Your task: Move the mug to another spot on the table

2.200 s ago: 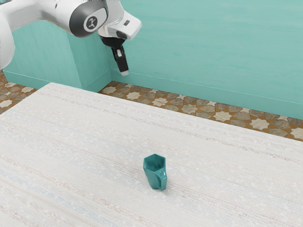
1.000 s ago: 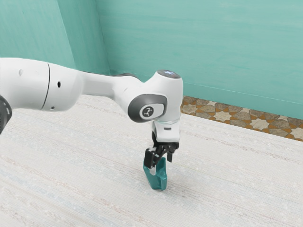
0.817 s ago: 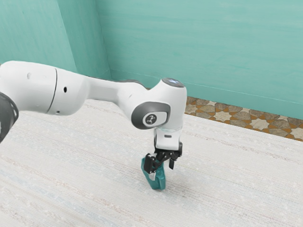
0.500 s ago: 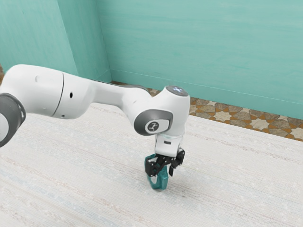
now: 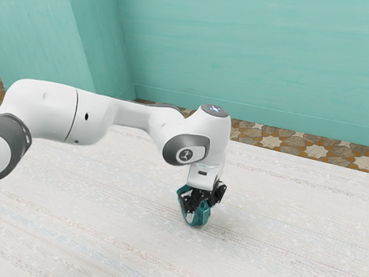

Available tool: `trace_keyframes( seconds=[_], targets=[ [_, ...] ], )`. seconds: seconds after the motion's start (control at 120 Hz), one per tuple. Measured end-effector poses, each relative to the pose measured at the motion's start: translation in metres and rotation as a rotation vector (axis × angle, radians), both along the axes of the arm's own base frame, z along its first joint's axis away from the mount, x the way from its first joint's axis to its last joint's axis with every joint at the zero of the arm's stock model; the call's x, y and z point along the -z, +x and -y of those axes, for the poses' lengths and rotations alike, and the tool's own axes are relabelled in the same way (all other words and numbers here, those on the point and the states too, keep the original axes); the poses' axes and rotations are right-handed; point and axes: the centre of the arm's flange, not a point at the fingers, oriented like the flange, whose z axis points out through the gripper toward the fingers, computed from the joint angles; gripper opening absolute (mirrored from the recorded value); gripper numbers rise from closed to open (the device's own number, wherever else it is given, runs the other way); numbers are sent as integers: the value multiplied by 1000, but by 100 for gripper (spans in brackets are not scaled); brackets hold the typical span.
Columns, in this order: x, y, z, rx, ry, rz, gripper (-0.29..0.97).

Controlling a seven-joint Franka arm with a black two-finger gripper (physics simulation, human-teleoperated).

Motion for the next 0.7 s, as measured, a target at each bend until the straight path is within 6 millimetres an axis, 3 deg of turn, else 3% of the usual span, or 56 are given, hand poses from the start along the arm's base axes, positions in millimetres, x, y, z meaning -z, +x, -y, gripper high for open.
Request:
trace_keyframes(
  seconds=[0.317, 0.4, 0.7],
  targets=[
    [-22, 3, -12, -12, -13, 28, 12],
    [-24, 4, -17, -18, -10, 28, 15],
    [-45, 13, -65, -66, 56, 77, 11]
  ],
)
